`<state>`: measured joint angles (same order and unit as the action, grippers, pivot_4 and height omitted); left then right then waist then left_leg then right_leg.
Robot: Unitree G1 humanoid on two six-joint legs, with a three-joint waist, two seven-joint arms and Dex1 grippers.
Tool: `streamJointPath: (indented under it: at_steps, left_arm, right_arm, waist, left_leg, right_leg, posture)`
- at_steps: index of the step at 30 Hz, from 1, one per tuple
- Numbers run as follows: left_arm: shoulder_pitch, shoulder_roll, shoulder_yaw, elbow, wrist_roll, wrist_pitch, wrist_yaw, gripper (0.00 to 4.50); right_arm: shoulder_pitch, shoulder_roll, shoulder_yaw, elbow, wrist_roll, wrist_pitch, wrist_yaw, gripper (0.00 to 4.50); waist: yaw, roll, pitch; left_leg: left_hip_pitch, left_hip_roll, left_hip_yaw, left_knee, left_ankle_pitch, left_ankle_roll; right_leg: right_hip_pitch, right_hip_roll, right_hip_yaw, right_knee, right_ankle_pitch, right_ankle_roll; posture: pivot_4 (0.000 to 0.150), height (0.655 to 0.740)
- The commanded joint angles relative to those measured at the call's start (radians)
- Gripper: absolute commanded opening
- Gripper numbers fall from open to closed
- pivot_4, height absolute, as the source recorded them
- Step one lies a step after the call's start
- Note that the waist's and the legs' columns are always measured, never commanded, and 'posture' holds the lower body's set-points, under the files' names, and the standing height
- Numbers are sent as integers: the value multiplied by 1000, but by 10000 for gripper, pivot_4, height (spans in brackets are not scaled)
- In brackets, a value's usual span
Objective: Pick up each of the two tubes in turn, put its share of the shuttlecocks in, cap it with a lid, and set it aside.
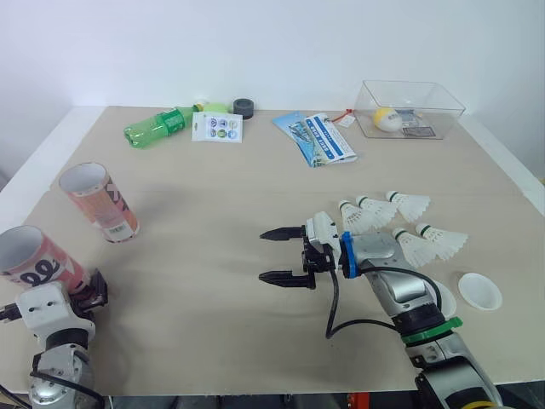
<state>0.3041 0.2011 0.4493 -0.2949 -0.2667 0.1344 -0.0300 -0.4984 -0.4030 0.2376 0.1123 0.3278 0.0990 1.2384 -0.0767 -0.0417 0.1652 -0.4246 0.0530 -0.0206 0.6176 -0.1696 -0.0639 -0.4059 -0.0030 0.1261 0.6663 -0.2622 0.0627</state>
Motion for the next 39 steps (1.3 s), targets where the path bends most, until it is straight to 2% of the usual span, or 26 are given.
streamJointPath:
  at_steps: [1, 6, 11, 14, 16, 38, 39]
  left_arm:
    - [2, 47, 9, 83, -19, 7, -84, 45000]
    - [30, 55, -9, 116, -28, -10, -146, 45000]
    - [33, 41, -1, 118, -37, -13, -150, 45000]
    - [39, 43, -2, 123, -43, -11, -169, 45000]
    - [43, 40, 2, 123, -40, -14, -166, 39868]
    - [54, 67, -18, 125, -38, -25, -228, 39868]
    - [52, 67, -19, 125, -37, -24, -228, 37790]
  right_arm:
    - [1, -11, -17, -54, 8, 2, -7, 44338]
    - [16, -22, -19, -75, 11, 11, -14, 44338]
    - [23, -26, -19, -89, 15, 20, -21, 44338]
    - [21, -25, -17, -87, 15, 21, -22, 44338]
    - [19, -25, -16, -85, 14, 20, -21, 45000]
    - [34, -22, -17, -94, 18, 30, -31, 45000]
    - [35, -22, -17, -96, 18, 31, -31, 45000]
  waist:
    - [0, 3, -2]
    - [0, 11, -6]
    - [0, 15, -8]
    - [0, 15, -8]
    - [0, 15, -8]
    - [0, 15, -8]
    - [0, 15, -8]
  left_leg:
    - [0, 0, 0, 0, 0, 0]
    - [1, 0, 1, 0, 0, 0]
    - [1, 0, 2, -1, 0, 0]
    - [1, 0, 2, -1, 0, 0]
    - [1, 0, 2, -1, 0, 0]
    - [1, 0, 2, -1, 0, -1]
    - [1, 0, 2, -1, 0, -1]
  right_leg:
    - [0, 0, 0, 0, 0, 0]
    - [0, 0, 0, 0, 0, 0]
    - [0, -1, 1, 0, 0, 0]
    - [0, -1, 1, 0, 0, 0]
    - [0, -1, 1, 0, 0, 0]
    - [-1, -1, 2, 0, -1, 0]
    - [-1, -1, 2, 0, -1, 0]
  posture:
    - [1500, 7400]
    - [1500, 7400]
    - [1500, 7400]
    - [1500, 7400]
    - [1500, 7400]
    - [1500, 7400]
    - [1500, 7400]
